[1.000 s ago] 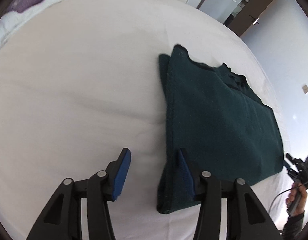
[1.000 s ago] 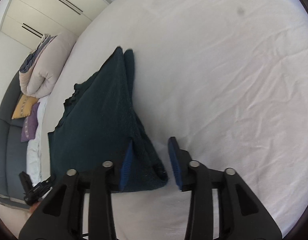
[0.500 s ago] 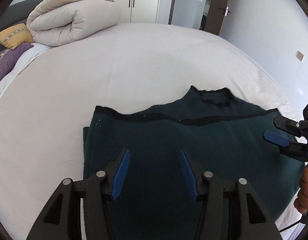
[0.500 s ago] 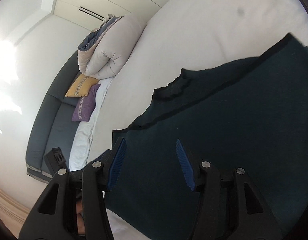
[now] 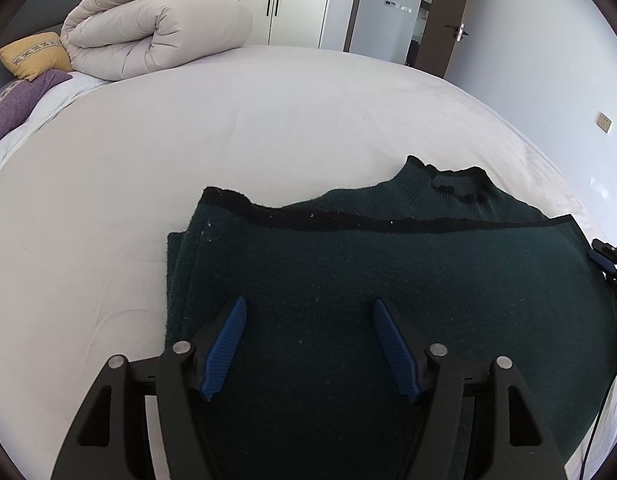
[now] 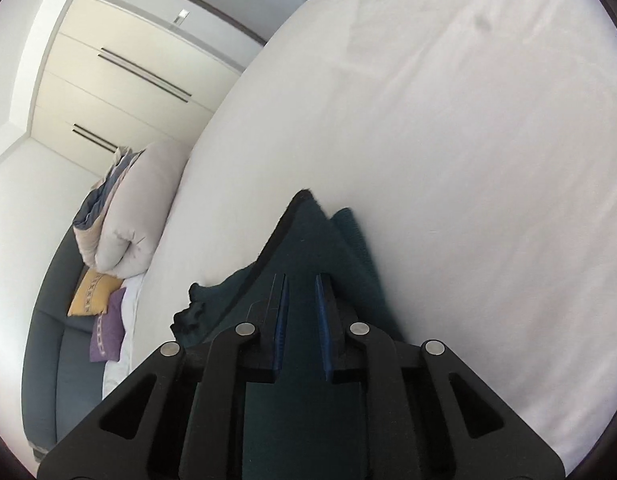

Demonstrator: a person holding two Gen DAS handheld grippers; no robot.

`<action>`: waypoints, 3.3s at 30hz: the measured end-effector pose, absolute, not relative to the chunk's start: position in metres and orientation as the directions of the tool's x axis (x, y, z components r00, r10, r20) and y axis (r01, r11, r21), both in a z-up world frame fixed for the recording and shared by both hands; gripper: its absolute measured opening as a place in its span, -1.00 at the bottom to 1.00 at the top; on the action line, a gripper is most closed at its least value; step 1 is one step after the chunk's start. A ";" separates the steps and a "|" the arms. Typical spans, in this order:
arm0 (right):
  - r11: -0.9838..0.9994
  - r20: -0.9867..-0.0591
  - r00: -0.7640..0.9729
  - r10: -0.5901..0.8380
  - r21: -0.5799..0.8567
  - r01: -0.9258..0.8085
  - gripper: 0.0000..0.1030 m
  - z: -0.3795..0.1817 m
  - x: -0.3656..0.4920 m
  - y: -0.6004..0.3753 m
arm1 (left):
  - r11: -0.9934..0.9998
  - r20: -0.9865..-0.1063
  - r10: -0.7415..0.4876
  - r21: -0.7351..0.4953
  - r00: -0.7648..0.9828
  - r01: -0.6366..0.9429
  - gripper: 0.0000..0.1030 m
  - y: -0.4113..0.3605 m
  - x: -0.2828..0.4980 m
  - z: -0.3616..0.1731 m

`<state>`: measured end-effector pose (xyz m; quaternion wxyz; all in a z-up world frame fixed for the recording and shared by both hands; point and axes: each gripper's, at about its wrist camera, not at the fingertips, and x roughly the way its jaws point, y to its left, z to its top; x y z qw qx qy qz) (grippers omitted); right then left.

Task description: Fold small clothes

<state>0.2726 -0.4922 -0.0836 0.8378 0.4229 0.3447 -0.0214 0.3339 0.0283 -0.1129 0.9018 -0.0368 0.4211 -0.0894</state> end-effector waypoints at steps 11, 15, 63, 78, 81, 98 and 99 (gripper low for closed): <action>0.631 -0.541 0.439 0.718 0.771 -0.082 -0.74 -0.100 0.237 -0.289 | 0.982 -0.748 -0.186 -0.131 0.637 0.133 0.36 0.028 0.332 -0.114; 0.639 -0.570 0.422 0.705 0.769 -0.028 -0.75 -0.129 0.240 -0.282 | 0.982 -0.744 -0.190 -0.135 0.640 0.135 0.36 0.029 0.331 -0.115; 0.479 -0.342 0.883 0.323 0.863 0.160 0.00 -0.054 0.085 -0.509 | 0.894 -0.624 -0.395 -0.432 0.674 0.123 0.77 0.087 0.208 -0.052; 0.548 -0.459 0.627 0.630 0.835 0.060 -0.08 -0.103 0.296 -0.338 | 0.887 -0.692 -0.415 -0.453 0.590 0.093 0.35 0.079 0.306 -0.109; 0.561 -0.467 0.688 0.555 0.821 0.104 -0.08 -0.105 0.296 -0.381 | 0.866 -0.669 -0.434 -0.495 0.603 0.074 0.34 0.096 0.297 -0.107; 0.586 -0.468 0.615 0.635 0.810 0.010 0.25 -0.061 0.236 -0.370 | 0.798 -0.751 -0.509 -0.594 0.421 -0.096 0.67 0.110 0.276 -0.122; 0.587 -0.477 0.600 0.643 0.809 0.013 0.25 -0.061 0.234 -0.367 | 0.811 -0.768 -0.497 -0.577 0.404 -0.099 0.60 0.109 0.279 -0.122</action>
